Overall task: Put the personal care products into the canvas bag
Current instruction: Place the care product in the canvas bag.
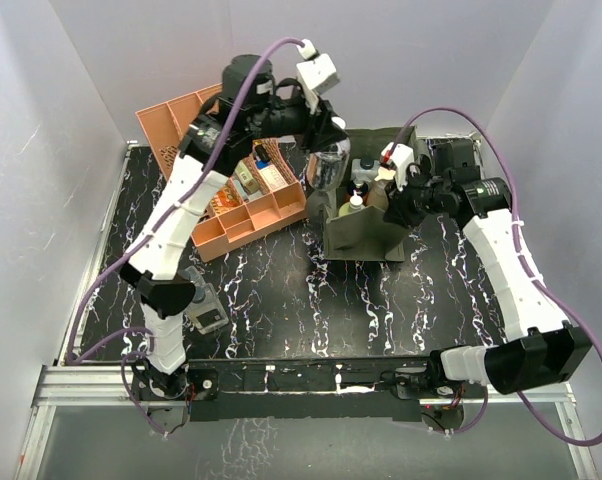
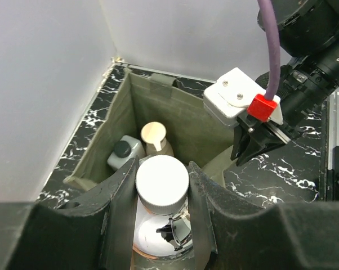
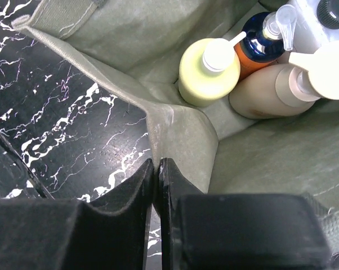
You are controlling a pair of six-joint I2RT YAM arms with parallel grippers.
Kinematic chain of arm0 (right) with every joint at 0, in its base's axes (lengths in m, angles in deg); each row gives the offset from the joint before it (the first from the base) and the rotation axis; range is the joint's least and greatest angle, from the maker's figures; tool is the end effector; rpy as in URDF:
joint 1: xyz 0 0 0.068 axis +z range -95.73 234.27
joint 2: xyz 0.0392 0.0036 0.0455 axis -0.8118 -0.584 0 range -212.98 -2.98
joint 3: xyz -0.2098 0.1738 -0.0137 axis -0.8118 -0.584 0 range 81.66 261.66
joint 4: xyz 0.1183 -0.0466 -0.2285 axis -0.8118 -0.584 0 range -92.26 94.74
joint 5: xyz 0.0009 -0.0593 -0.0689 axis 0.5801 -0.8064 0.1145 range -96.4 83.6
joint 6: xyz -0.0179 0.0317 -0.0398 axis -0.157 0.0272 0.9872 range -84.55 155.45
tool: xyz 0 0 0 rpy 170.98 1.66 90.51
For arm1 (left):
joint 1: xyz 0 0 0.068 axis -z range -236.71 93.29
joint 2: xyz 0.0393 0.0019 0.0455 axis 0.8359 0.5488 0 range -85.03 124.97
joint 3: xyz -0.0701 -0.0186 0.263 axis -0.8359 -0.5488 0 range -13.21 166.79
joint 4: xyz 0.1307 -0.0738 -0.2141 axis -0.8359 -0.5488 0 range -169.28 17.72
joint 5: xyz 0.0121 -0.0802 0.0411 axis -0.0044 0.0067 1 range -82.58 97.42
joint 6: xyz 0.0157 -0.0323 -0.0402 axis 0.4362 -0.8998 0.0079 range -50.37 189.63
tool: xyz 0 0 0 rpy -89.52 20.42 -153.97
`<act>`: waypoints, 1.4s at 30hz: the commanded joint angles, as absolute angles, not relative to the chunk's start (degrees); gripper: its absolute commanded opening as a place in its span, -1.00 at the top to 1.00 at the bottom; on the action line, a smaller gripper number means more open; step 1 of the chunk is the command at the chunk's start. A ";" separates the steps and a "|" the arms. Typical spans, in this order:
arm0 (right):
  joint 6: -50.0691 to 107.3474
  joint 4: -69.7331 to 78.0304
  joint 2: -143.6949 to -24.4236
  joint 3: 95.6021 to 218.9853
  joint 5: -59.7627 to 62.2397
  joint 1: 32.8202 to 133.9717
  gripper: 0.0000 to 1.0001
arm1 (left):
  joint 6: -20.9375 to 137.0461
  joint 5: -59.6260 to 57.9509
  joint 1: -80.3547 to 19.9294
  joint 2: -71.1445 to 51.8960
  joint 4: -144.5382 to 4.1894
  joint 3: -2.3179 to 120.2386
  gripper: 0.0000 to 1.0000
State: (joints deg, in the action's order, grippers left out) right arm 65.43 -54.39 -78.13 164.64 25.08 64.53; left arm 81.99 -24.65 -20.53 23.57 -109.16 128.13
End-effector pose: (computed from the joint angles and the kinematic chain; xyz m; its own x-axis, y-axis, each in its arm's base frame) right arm 0.2448 0.0633 0.3799 -0.4289 -0.5106 -0.7452 -0.7936 0.6071 0.0408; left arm 0.2969 -0.2407 0.5392 0.1415 0.1211 -0.9825 0.9187 0.3536 0.1759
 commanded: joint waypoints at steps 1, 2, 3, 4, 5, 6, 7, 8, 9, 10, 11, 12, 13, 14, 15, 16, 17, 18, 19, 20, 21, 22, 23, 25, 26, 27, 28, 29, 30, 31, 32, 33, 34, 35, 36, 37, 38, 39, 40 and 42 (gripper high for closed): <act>61.48 -50.01 -72.80 162.28 26.09 64.50 0.80 | 80.87 -25.24 -16.94 24.55 -99.76 132.79 1.00; 61.32 -49.86 -72.19 161.71 25.94 64.49 0.82 | 79.78 -25.27 -16.62 25.26 -98.98 133.00 1.00; 61.30 -50.04 -71.76 161.35 25.75 64.49 0.84 | 78.80 -25.21 -16.30 25.92 -98.12 133.19 1.00; 61.29 -50.28 -71.35 160.99 25.64 64.52 0.84 | 77.87 -24.97 -15.96 26.54 -97.33 133.40 1.00; 61.36 -50.50 -71.00 160.61 25.60 64.46 0.84 | 76.90 -24.64 -15.63 27.20 -96.52 133.59 1.00; 61.46 -50.61 -70.59 160.20 25.67 64.54 0.84 | 76.15 -24.49 -15.33 27.75 -95.77 133.65 1.00; 61.54 -50.63 -70.11 159.56 25.63 64.54 0.84 | 75.51 -24.54 -15.02 28.36 -95.04 133.71 1.00; 61.63 -50.51 -69.58 158.96 25.52 64.55 0.84 | 75.03 -24.74 -14.86 28.95 -94.36 133.73 1.00; 61.64 -50.23 -68.96 158.02 25.45 64.51 0.84 | 74.46 -25.02 -14.61 29.61 -93.84 133.67 1.00; 61.72 -49.86 -68.34 157.10 25.42 64.55 0.84 | 73.72 -25.48 -14.49 30.20 -93.07 133.61 1.00; 61.85 -49.39 -67.70 156.27 25.33 64.51 0.84 | 72.96 -26.08 -14.40 30.67 -92.23 133.32 1.00; 61.90 -48.91 -66.96 155.41 25.19 64.52 0.84 | 72.14 -26.69 -14.36 30.98 -91.21 132.78 1.00; 61.91 -48.41 -66.39 154.75 25.16 64.48 0.84 | 71.52 -27.24 -14.35 31.23 -90.06 131.79 1.00; 61.99 -48.00 -65.80 154.04 25.14 64.46 0.84 | 70.89 -27.69 -14.35 31.32 -88.89 130.87 1.00; 62.00 -47.76 -65.28 153.47 25.05 64.54 0.84 | 70.36 -28.24 -14.27 31.44 -87.88 130.00 1.00; 62.07 -47.44 -64.83 152.82 24.91 64.51 0.84 | 69.88 -28.97 -14.17 31.77 -86.86 128.97 1.00; 62.13 -47.24 -64.39 152.11 24.78 64.48 0.84 | 69.49 -29.34 -14.13 32.07 -85.96 128.46 1.00; 62.23 -47.14 -63.93 151.40 24.76 64.46 0.84 | 69.08 -29.60 -13.97 32.47 -85.30 128.18 1.00; 62.33 -46.93 -63.35 150.30 24.76 64.53 0.84 | 68.81 -29.80 -13.80 32.86 -84.80 127.85 1.00; 62.35 -46.56 -62.72 149.37 24.82 64.52 0.84 | 68.65 -29.92 -13.62 33.33 -84.43 127.53 1.00; 62.30 -46.12 -62.09 148.43 24.87 64.50 0.84 | 68.36 -30.08 -13.44 33.65 -83.96 127.06 1.00; 62.28 -45.43 -61.39 147.40 25.07 64.48 0.84 | 67.84 -30.10 -13.39 34.01 -83.32 126.66 1.00; 62.20 -44.77 -60.63 146.38 25.21 64.53 0.84 | 67.45 -30.22 -13.31 34.42 -82.79 126.15 1.00; 61.96 -42.94 -59.13 144.28 25.31 64.51 0.84 | 67.01 -30.32 -13.08 35.29 -81.95 125.65 1.00; 62.04 -42.15 -58.60 143.33 25.28 64.48 0.84 | 67.00 -30.35 -12.97 35.64 -81.56 125.42 1.00; 62.16 -41.51 -58.07 142.54 25.19 64.53 0.84 | 66.91 -30.51 -12.88 36.14 -81.07 125.21 1.00; 62.17 -41.01 -57.93 142.03 25.05 64.49 0.84 | 66.91 -30.65 -12.72 36.69 -80.65 125.14 1.00; 62.17 -40.62 -57.90 141.74 24.79 64.55 0.84 | 67.03 -30.78 -12.50 37.30 -80.41 125.13 1.00; 62.29 -40.42 -57.95 141.62 24.56 64.55 0.84 | 67.31 -31.00 -12.30 37.87 -80.37 125.13 1.00; 62.41 -40.43 -58.06 141.60 24.52 64.51 0.84 | 68.03 -31.26 -12.13 38.42 -80.53 125.13 1.00; 62.58 -40.43 -58.08 141.56 24.51 64.52 0.84 | 68.72 -31.66 -12.01 38.88 -80.77 125.02 1.00; 62.65 -40.49 -58.09 141.47 24.58 64.49 0.84 | 69.20 -31.80 -12.01 39.14 -80.88 124.66 1.00; 62.81 -40.56 -58.04 141.37 24.49 64.54 0.84 | 69.59 -31.90 -11.98 39.24 -80.77 124.10 1.00; 63.01 -40.68 -58.00 141.34 24.52 64.54 0.84 | 70.19 -31.82 -11.98 39.25 -80.45 123.10 1.00; 63.13 -40.84 -57.95 141.18 24.61 64.54 0.84 | 70.94 -31.80 -12.00 39.13 -80.31 122.24 1.00; 63.14 -40.94 -57.95 141.16 24.61 64.52 0.84 | 71.81 -31.82 -11.90 38.89 -80.09 121.12 1.00; 63.10 -40.96 -57.95 141.24 24.62 64.53 0.84 | 72.62 -31.75 -11.89 38.46 -79.95 120.05 1.00; 63.06 -40.96 -57.98 141.29 24.73 64.52 0.84 | 73.46 -31.62 -11.89 38.19 -79.85 118.87 1.00; 62.91 -40.95 -58.04 141.46 24.79 64.51 0.84 | 74.02 -31.67 -11.89 37.98 -79.54 117.69 1.00; 62.43 -40.87 -58.35 142.03 25.30 64.50 0.84 | 75.22 -32.25 -11.86 37.57 -78.42 114.74 1.00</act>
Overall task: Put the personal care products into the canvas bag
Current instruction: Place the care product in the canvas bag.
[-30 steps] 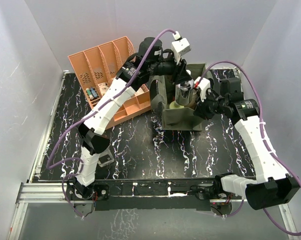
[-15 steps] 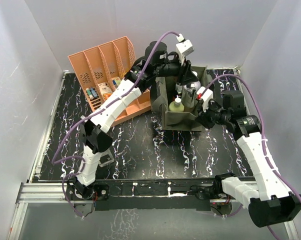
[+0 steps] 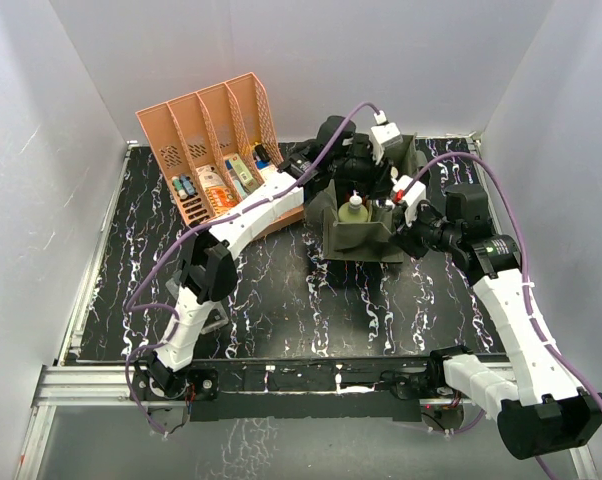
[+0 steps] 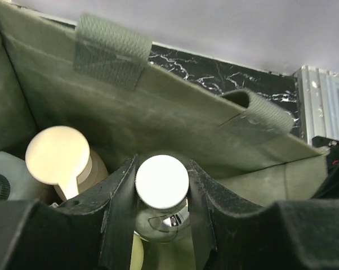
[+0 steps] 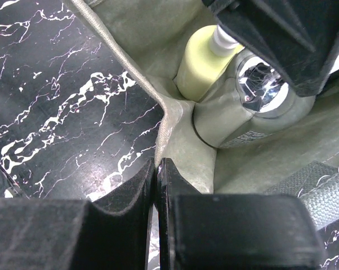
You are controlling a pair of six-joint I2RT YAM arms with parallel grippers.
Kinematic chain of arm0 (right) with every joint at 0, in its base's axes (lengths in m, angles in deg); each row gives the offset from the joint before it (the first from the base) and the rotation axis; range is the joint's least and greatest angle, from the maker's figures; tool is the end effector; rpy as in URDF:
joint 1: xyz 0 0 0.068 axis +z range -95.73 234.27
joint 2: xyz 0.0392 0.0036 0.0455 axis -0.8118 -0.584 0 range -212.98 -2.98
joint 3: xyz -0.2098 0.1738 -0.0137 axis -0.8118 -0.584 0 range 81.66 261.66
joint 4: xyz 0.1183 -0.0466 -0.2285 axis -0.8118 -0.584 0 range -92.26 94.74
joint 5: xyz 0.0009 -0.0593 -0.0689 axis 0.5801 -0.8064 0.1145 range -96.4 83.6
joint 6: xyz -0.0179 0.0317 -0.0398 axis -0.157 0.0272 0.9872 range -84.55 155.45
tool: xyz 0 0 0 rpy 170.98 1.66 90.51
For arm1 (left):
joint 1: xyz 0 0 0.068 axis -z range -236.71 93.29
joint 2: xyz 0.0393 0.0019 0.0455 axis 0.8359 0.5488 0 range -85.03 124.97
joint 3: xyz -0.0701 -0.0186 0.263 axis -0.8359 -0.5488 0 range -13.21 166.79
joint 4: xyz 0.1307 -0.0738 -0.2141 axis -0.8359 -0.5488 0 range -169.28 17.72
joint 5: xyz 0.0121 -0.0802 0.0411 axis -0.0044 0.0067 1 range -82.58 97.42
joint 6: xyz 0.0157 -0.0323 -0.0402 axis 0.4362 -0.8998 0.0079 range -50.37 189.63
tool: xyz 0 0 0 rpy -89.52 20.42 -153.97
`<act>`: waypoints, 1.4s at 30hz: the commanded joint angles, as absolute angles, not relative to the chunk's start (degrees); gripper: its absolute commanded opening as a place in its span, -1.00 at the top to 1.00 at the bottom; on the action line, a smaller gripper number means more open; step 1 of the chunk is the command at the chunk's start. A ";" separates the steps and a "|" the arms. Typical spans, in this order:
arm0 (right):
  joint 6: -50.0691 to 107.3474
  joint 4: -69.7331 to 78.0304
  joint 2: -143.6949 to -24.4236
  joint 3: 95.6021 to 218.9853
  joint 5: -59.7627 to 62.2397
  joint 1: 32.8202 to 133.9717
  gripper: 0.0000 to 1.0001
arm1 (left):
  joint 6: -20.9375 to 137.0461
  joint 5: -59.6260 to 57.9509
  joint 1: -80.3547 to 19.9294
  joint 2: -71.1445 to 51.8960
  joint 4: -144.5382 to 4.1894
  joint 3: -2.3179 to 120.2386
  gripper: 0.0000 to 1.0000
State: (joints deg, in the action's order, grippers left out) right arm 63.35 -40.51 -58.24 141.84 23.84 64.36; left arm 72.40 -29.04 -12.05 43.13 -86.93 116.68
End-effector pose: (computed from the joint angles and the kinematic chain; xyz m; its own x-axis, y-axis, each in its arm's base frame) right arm 0.1823 0.0507 0.3433 -0.3156 -0.4666 -0.8262 -0.7660 0.6392 -0.0684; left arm 0.3594 -0.3850 0.3655 -0.1118 0.1650 -0.9799 0.9839 0.1571 -0.0858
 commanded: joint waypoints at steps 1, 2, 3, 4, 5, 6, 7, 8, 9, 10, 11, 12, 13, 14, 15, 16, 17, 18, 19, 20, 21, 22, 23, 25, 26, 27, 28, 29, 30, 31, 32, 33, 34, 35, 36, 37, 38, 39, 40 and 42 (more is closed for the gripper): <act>62.24 -40.75 -58.61 142.42 25.44 64.46 0.84 | 75.98 -32.56 -11.83 37.38 -77.71 113.37 1.00; 62.11 -40.80 -58.95 142.88 25.59 64.54 0.84 | 76.62 -32.98 -11.73 37.06 -76.63 111.65 1.00; 62.09 -40.79 -59.37 143.36 25.71 64.46 0.84 | 77.62 -33.17 -11.71 36.56 -75.17 109.88 1.00; 62.09 -40.78 -59.62 143.89 25.69 64.48 0.84 | 78.16 -33.42 -11.68 36.04 -73.51 107.81 1.00; 62.08 -40.89 -60.14 144.41 25.75 64.54 0.84 | 79.22 -33.44 -11.63 35.73 -72.17 106.24 1.00; 62.08 -40.95 -60.50 144.98 25.68 64.49 0.84 | 80.12 -33.45 -11.63 35.61 -71.45 105.24 1.00; 62.07 -40.96 -60.88 145.51 25.67 64.50 0.84 | 80.90 -33.49 -11.62 35.74 -71.39 104.81 1.00; 62.08 -40.96 -61.24 146.07 25.62 64.52 0.84 | 81.65 -33.53 -11.62 35.97 -71.71 104.84 1.00; 62.00 -40.96 -61.56 146.53 25.71 64.48 0.84 | 82.53 -33.57 -11.67 36.19 -72.05 104.85 1.00; 61.93 -40.96 -61.82 147.23 25.86 64.50 0.84 | 83.30 -33.60 -11.63 36.33 -72.25 104.71 1.00; 61.80 -40.77 -62.24 147.76 25.98 64.55 0.84 | 83.56 -33.54 -11.65 36.51 -71.96 104.32 1.00; 61.68 -40.83 -62.60 148.39 26.15 64.46 0.84 | 83.66 -33.53 -11.64 36.65 -71.50 104.00 1.00; 61.65 -40.94 -63.06 149.04 26.45 64.52 0.84 | 83.83 -33.36 -11.63 36.86 -71.16 103.77 1.00; 61.65 -41.08 -63.46 149.75 26.68 64.45 0.84 | 83.87 -33.21 -11.62 37.14 -70.78 103.67 1.00; 61.65 -41.20 -63.93 150.44 26.91 64.50 0.84 | 83.82 -32.93 -11.62 37.42 -70.49 103.83 1.00; 61.57 -41.22 -64.30 151.13 26.91 64.55 0.84 | 83.72 -32.40 -11.60 37.79 -70.36 104.10 1.00; 61.48 -41.22 -64.54 151.71 26.92 64.46 0.84 | 83.77 -31.71 -11.62 38.12 -70.34 104.57 1.00; 61.47 -41.22 -64.83 152.39 27.04 64.44 0.84 | 83.77 -31.05 -11.57 38.50 -70.72 104.96 1.00; 61.39 -41.22 -65.11 153.12 27.08 64.53 0.84 | 84.05 -30.41 -11.54 38.87 -71.18 105.53 1.00; 61.24 -41.16 -65.37 153.79 27.23 64.49 0.84 | 84.48 -29.84 -11.54 39.22 -71.79 105.94 1.00; 61.02 -41.07 -65.63 154.51 27.34 64.49 0.84 | 85.05 -29.52 -11.58 39.44 -72.41 106.12 1.00; 60.91 -41.01 -65.91 155.22 27.47 64.48 0.84 | 85.45 -29.48 -11.54 39.64 -72.91 106.30 1.00; 60.74 -41.04 -66.13 156.08 27.73 64.47 0.84 | 85.93 -29.64 -11.61 39.75 -73.35 106.15 1.00; 60.47 -41.40 -66.85 158.04 28.13 64.52 0.84 | 86.57 -30.26 -11.55 39.90 -73.74 105.81 1.00; 60.30 -41.63 -67.14 159.18 28.26 64.53 0.84 | 86.60 -30.51 -11.55 39.94 -73.77 105.54 1.00; 60.20 -41.97 -67.56 160.20 28.41 64.46 0.84 | 86.41 -30.62 -11.54 39.87 -73.62 104.99 1.00; 60.23 -42.27 -67.85 161.02 28.55 64.50 0.84 | 86.30 -30.65 -11.54 39.75 -73.41 104.48 1.00; 60.24 -42.61 -67.97 161.84 28.66 64.55 0.84 | 86.14 -30.69 -11.55 39.71 -73.23 104.03 1.00; 60.24 -42.85 -68.05 162.69 28.69 64.49 0.84 | 85.96 -30.68 -11.58 39.62 -72.90 103.43 1.00; 60.24 -42.95 -68.10 163.18 28.79 64.50 0.84 | 85.90 -30.61 -11.51 39.58 -72.51 102.92 1.00; 60.16 -42.98 -68.13 163.67 28.90 64.44 0.84 | 85.76 -30.59 -11.61 39.59 -72.32 102.60 1.00; 59.99 -42.99 -68.25 164.13 29.04 64.45 0.84 | 85.42 -30.43 -11.60 39.64 -72.03 102.25 1.00; 59.98 -42.98 -68.28 164.47 29.09 64.52 0.84 | 85.30 -30.34 -11.57 39.74 -71.91 102.06 1.00; 59.90 -43.05 -68.40 164.65 29.15 64.55 0.84 | 85.28 -30.22 -11.61 39.88 -71.79 101.90 1.00; 59.81 -43.07 -68.44 164.63 29.08 64.46 0.84 | 85.23 -30.09 -11.59 39.93 -71.53 101.63 1.00; 59.86 -43.11 -68.36 164.56 29.12 64.52 0.84 | 85.15 -29.87 -11.62 39.90 -71.16 101.24 1.00; 59.83 -43.08 -68.30 164.49 29.12 64.49 0.84 | 85.04 -29.57 -11.59 39.94 -70.68 100.77 1.00; 59.88 -43.07 -68.17 164.39 29.11 64.52 0.84 | 84.85 -29.26 -11.58 39.88 -70.22 100.23 1.00; 59.70 -42.95 -68.03 164.37 29.17 64.48 0.84 | 84.70 -29.04 -11.56 39.79 -69.58 99.54 1.00; 59.31 -42.61 -68.00 164.49 29.24 64.53 0.84 | 84.67 -28.96 -11.54 39.75 -68.35 98.11 1.00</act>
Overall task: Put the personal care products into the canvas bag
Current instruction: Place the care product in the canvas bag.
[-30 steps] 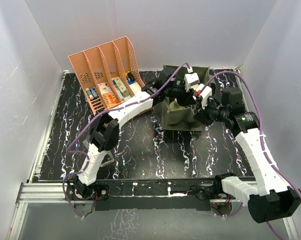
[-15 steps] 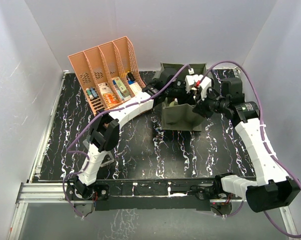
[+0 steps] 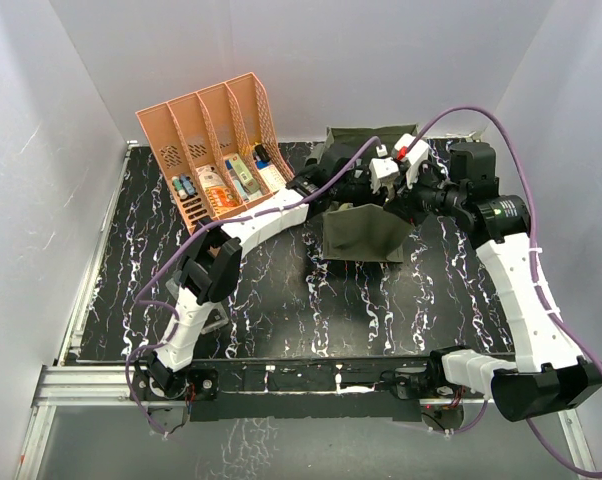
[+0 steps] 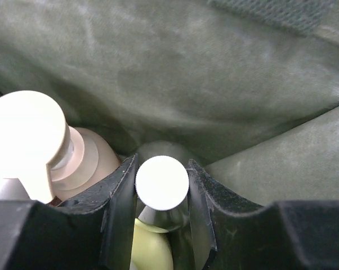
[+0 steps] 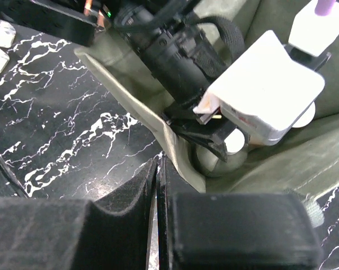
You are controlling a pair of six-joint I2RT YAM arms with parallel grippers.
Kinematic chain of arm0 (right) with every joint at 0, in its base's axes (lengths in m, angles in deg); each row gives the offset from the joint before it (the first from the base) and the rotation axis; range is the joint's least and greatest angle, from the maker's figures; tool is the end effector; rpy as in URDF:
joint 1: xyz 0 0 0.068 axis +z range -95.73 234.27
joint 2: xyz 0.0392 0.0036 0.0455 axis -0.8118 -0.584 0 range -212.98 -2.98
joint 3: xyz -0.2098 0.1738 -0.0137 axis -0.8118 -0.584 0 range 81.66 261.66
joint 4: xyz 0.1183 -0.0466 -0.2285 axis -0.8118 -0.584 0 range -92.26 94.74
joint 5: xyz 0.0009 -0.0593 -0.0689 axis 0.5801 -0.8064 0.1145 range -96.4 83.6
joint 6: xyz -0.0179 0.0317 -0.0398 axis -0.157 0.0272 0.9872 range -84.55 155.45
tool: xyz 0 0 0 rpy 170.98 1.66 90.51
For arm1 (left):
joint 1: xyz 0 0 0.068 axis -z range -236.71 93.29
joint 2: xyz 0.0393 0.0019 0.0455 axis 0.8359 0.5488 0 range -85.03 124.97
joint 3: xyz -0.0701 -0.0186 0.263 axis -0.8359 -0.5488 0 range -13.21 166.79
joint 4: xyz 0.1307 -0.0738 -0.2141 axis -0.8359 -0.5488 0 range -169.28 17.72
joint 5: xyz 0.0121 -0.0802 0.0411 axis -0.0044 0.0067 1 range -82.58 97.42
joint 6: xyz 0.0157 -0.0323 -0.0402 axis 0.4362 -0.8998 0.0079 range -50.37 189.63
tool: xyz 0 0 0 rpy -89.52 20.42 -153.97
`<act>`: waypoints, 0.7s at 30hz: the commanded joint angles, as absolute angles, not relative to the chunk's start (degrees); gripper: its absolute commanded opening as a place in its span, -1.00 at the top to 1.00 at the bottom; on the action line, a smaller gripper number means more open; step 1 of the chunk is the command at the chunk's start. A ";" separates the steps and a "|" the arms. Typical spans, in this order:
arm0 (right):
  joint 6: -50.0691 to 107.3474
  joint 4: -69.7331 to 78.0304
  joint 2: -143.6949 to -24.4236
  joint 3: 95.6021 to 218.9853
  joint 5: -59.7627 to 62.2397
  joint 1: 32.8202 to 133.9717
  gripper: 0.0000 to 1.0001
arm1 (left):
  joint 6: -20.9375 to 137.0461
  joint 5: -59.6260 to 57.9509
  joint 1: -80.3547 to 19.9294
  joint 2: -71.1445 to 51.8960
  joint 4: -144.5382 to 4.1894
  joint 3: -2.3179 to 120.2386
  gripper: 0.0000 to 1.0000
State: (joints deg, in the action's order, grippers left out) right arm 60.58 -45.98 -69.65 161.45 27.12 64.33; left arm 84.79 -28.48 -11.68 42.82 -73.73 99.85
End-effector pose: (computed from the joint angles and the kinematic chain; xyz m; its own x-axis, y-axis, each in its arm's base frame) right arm 0.2157 0.0583 0.4066 -0.2993 -0.4125 -0.8604 -0.7770 0.6287 -0.0312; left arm 0.3618 -0.3918 0.2887 0.0630 0.2366 -0.9696 0.9889 0.1163 0.0926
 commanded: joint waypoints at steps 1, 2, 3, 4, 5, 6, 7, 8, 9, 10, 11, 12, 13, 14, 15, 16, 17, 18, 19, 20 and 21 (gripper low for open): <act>59.14 -42.55 -67.97 164.52 29.31 64.48 0.84 | 84.50 -29.28 -11.54 39.84 -67.95 97.54 1.00; 59.10 -42.54 -68.04 164.42 29.28 64.47 0.84 | 84.29 -29.65 -11.58 40.05 -67.94 97.30 1.00; 59.09 -42.62 -68.09 164.23 29.35 64.51 0.84 | 84.09 -29.96 -11.54 40.23 -68.12 97.31 1.00; 59.28 -42.69 -67.95 163.86 29.21 64.55 0.84 | 84.23 -30.20 -11.54 40.37 -68.58 97.33 1.00; 59.49 -42.83 -67.82 163.39 29.12 64.51 0.84 | 84.64 -30.44 -11.46 40.54 -69.19 97.22 1.00; 59.84 -42.89 -67.54 162.91 28.99 64.52 0.84 | 85.03 -30.74 -11.46 40.49 -69.75 97.03 1.00; 59.98 -42.85 -67.10 162.44 28.82 64.50 0.84 | 85.68 -30.88 -11.47 40.25 -70.12 96.60 1.00; 60.01 -42.70 -66.89 162.26 28.68 64.48 0.84 | 86.24 -31.04 -11.41 40.14 -70.57 96.34 1.00; 59.86 -42.31 -66.58 162.02 28.53 64.44 0.84 | 86.76 -31.19 -11.37 40.03 -71.05 96.22 1.00; 59.53 -41.79 -66.34 161.90 28.24 64.49 0.84 | 86.99 -31.30 -11.36 40.06 -71.53 96.20 1.00; 59.25 -41.23 -66.18 161.85 27.98 64.49 0.84 | 87.04 -31.45 -11.33 40.06 -71.86 96.28 0.97; 58.99 -40.65 -66.05 161.75 27.57 64.50 0.84 | 87.04 -31.53 -11.32 40.19 -72.30 96.44 0.93; 58.69 -40.21 -65.96 161.78 27.12 64.53 0.84 | 86.99 -31.58 -11.28 40.33 -72.69 96.72 0.89; 58.54 -39.90 -65.91 161.73 26.62 64.48 0.84 | 86.83 -31.58 -11.27 40.48 -72.98 96.99 0.85; 58.35 -39.67 -65.84 161.73 26.17 64.51 0.84 | 86.62 -31.41 -11.27 40.62 -73.24 97.28 0.84; 58.22 -39.60 -65.70 161.63 25.71 64.47 0.84 | 86.34 -31.27 -11.28 40.71 -73.39 97.59 0.80; 58.22 -39.56 -65.51 161.50 25.30 64.48 0.84 | 86.09 -31.02 -11.27 40.80 -73.42 97.79 0.77; 58.29 -39.62 -65.41 161.33 25.03 64.47 0.84 | 85.89 -30.75 -11.32 40.89 -73.45 98.08 0.71; 58.36 -39.64 -65.26 161.19 24.85 64.51 0.84 | 85.63 -30.47 -11.28 41.01 -73.45 98.31 0.66; 58.44 -39.56 -65.15 161.02 24.65 64.55 0.84 | 85.43 -30.13 -11.27 40.99 -73.30 98.38 0.60; 58.60 -39.55 -65.04 160.98 24.47 64.44 0.84 | 85.31 -29.89 -11.22 40.99 -73.17 98.43 0.53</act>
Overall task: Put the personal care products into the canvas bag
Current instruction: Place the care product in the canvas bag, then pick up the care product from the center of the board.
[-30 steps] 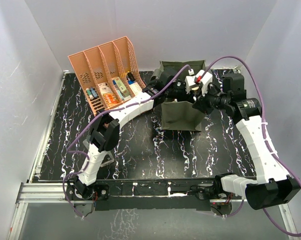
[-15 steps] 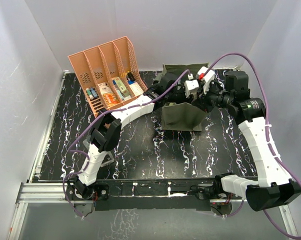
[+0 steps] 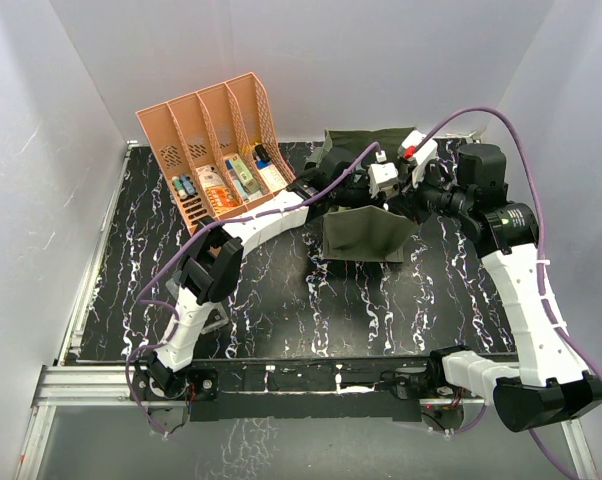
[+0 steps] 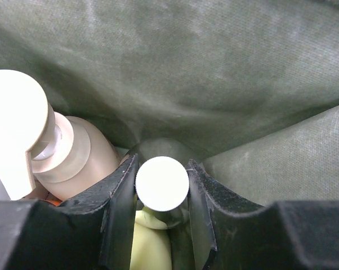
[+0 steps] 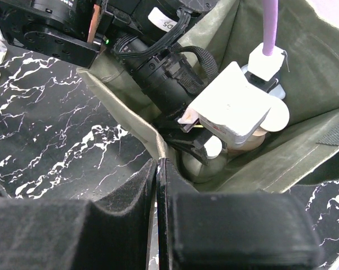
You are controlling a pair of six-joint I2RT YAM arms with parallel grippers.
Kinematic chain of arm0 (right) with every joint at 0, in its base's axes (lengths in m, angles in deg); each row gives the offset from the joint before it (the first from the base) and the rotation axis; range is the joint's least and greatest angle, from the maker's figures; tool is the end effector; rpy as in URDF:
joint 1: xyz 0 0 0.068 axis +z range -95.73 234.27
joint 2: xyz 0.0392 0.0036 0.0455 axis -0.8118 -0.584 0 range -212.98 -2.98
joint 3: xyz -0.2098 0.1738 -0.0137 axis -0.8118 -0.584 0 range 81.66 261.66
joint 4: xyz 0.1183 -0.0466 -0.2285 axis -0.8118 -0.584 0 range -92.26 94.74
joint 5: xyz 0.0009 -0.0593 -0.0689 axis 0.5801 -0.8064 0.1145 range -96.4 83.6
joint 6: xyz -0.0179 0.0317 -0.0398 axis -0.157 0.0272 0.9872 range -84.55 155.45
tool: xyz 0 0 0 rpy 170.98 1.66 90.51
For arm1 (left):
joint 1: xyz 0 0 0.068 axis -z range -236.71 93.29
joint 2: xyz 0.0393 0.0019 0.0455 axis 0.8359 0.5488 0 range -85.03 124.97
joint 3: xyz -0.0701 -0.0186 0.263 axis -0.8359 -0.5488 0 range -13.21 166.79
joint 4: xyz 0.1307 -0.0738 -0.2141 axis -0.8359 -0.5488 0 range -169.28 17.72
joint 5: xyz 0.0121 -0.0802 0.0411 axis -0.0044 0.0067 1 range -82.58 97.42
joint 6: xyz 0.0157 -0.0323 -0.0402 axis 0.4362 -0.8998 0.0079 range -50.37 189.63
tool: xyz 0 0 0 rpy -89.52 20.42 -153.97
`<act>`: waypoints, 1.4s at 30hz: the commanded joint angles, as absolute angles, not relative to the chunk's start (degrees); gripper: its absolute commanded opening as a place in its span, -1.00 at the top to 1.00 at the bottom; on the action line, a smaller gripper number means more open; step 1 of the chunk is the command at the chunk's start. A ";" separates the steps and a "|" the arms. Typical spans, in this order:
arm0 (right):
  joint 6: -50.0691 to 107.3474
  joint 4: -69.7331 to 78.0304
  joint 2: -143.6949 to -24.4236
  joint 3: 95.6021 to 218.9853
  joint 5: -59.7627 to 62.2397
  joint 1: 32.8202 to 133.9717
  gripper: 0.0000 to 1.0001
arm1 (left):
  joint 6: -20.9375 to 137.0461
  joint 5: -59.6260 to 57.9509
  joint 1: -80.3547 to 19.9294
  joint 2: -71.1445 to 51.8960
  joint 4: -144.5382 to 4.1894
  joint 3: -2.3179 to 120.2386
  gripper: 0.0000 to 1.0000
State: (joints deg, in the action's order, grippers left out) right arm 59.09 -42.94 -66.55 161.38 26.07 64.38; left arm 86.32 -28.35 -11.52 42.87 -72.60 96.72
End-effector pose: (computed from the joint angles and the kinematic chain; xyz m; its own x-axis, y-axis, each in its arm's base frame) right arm 0.2032 0.0557 0.4212 -0.2317 -0.3848 -0.8934 -0.7549 0.6504 -0.0844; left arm 0.3597 -0.3917 0.2710 0.0656 0.2644 -0.9622 0.9896 0.1066 0.0968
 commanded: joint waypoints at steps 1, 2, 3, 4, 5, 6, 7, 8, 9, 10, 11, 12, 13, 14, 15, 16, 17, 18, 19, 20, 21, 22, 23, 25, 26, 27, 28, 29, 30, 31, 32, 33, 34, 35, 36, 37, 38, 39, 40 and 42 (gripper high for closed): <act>58.65 -39.55 -64.99 160.89 24.26 64.49 0.84 | 85.33 -29.83 -11.19 41.08 -73.28 98.68 0.50; 58.66 -39.57 -64.94 160.84 24.01 64.50 0.84 | 85.33 -29.77 -11.11 41.08 -73.39 98.80 0.46; 58.72 -39.56 -64.94 160.79 23.92 64.49 0.84 | 85.28 -29.76 -11.10 41.09 -73.46 98.90 0.43; 58.74 -39.55 -64.93 160.69 23.77 64.47 0.84 | 85.22 -29.75 -11.10 40.97 -73.50 99.12 0.39; 58.80 -39.49 -64.86 160.61 23.79 64.49 0.84 | 85.08 -29.82 -11.12 40.89 -73.44 99.23 0.34; 58.83 -39.40 -64.85 160.47 23.77 64.51 0.84 | 84.92 -29.83 -11.08 40.77 -73.36 99.43 0.28; 58.77 -39.24 -64.85 160.42 23.77 64.49 0.84 | 84.79 -29.99 -11.08 40.61 -73.26 99.65 0.22; 58.75 -39.08 -64.78 160.37 23.82 64.50 0.84 | 84.68 -30.25 -11.02 40.52 -73.21 100.03 0.16; 58.70 -38.99 -64.71 160.31 23.86 64.53 0.84 | 84.58 -30.61 -11.01 40.41 -73.24 100.54 0.10; 58.59 -38.88 -64.76 160.24 23.91 64.49 0.84 | 84.31 -30.87 -11.01 40.39 -73.37 101.03 0.05; 58.48 -38.71 -64.74 160.18 23.90 64.51 0.84 | 84.07 -31.27 -11.01 40.44 -73.60 101.66 -0.01; 58.37 -38.56 -64.66 160.15 23.80 64.53 0.84 | 83.88 -31.49 -11.01 40.59 -73.94 102.36 -0.07; 58.25 -38.38 -64.68 160.15 23.73 64.52 0.84 | 83.53 -31.66 -11.01 40.61 -74.22 102.93 -0.11; 58.18 -38.33 -64.67 160.21 23.70 64.46 0.84 | 83.21 -31.78 -11.02 40.46 -74.25 103.26 -0.16; 58.03 -38.37 -64.59 160.35 23.47 64.42 0.84 | 82.93 -31.90 -11.02 40.16 -74.15 103.48 -0.20; 57.84 -38.33 -64.51 160.47 23.34 64.41 0.84 | 82.67 -32.22 -11.01 39.82 -73.87 103.52 -0.24; 57.74 -38.32 -64.34 160.48 23.28 64.46 0.84 | 82.40 -32.44 -11.01 39.33 -73.64 103.49 -0.29; 57.51 -38.32 -64.21 160.75 23.18 64.45 0.84 | 82.13 -32.47 -11.01 38.81 -73.40 103.31 -0.37; 57.25 -38.25 -63.97 160.95 22.87 64.39 0.84 | 81.78 -32.61 -11.01 38.13 -73.15 103.26 -0.45; 57.11 -38.16 -63.71 161.08 22.43 64.43 0.84 | 81.61 -32.58 -11.07 37.25 -73.01 103.03 -0.51; 57.08 -38.10 -63.28 161.25 21.99 64.38 0.84 | 81.62 -32.40 -11.08 36.45 -72.88 102.57 -0.57; 57.01 -37.81 -62.76 161.40 21.51 64.39 0.83 | 81.73 -32.12 -11.10 35.30 -72.45 101.77 -0.64; 56.91 -37.46 -62.30 161.38 20.94 64.43 0.81 | 81.84 -31.65 -11.10 34.01 -71.65 100.56 -0.67; 56.65 -36.69 -61.29 161.46 19.84 64.46 0.77 | 81.85 -30.14 -11.27 31.10 -69.40 97.48 -0.71; 56.52 -36.39 -60.85 161.56 19.30 64.41 0.75 | 81.93 -29.46 -11.39 29.58 -68.48 96.05 -0.72; 56.32 -36.13 -60.47 161.50 18.88 64.46 0.72 | 82.00 -28.70 -11.61 28.13 -67.96 95.00 -0.73; 56.10 -35.86 -60.16 161.48 18.52 64.45 0.70 | 82.08 -27.92 -11.73 26.76 -67.67 94.28 -0.73; 55.80 -35.39 -59.95 161.28 18.28 64.46 0.68 | 82.23 -26.73 -11.90 25.52 -67.69 93.75 -0.74; 55.43 -34.89 -59.79 161.10 18.13 64.45 0.66 | 82.57 -25.44 -12.03 24.26 -67.85 93.34 -0.75; 54.91 -34.37 -59.83 160.96 18.23 64.41 0.62 | 83.03 -24.15 -12.13 23.12 -68.19 92.92 -0.76; 54.41 -33.85 -59.94 160.91 18.32 64.45 0.57 | 83.83 -22.71 -12.19 21.52 -68.71 92.60 -0.76; 53.95 -33.17 -60.13 160.87 18.33 64.40 0.49 | 84.87 -21.57 -12.28 20.22 -69.28 92.27 -0.77; 53.51 -32.69 -60.25 160.74 18.42 64.40 0.41 | 86.16 -20.50 -12.37 19.15 -70.30 92.11 -0.78; 53.21 -32.29 -60.41 160.48 18.50 64.46 0.34 | 87.55 -19.60 -12.41 17.92 -71.62 92.20 -0.80; 52.86 -31.99 -60.58 160.30 18.52 64.39 0.27 | 89.05 -18.62 -12.54 16.76 -73.38 92.42 -0.81; 52.36 -31.77 -60.84 160.14 18.49 64.45 0.18 | 90.90 -17.65 -12.67 15.55 -75.48 92.86 -0.82; 51.97 -31.66 -61.09 160.07 18.58 64.44 0.05 | 92.74 -16.39 -12.75 14.21 -78.38 93.14 -0.83; 51.90 -31.64 -61.34 159.95 18.87 64.46 -0.08 | 94.78 -14.56 -12.96 12.83 -81.39 93.19 -0.84; 51.85 -31.57 -61.65 159.73 19.08 64.45 -0.27 | 96.73 -12.00 -13.22 11.07 -84.01 92.74 -0.86; 51.58 -31.00 -62.25 159.23 19.30 64.43 -0.47 | 99.25 -8.86 -14.22 6.99 -89.26 90.18 -0.88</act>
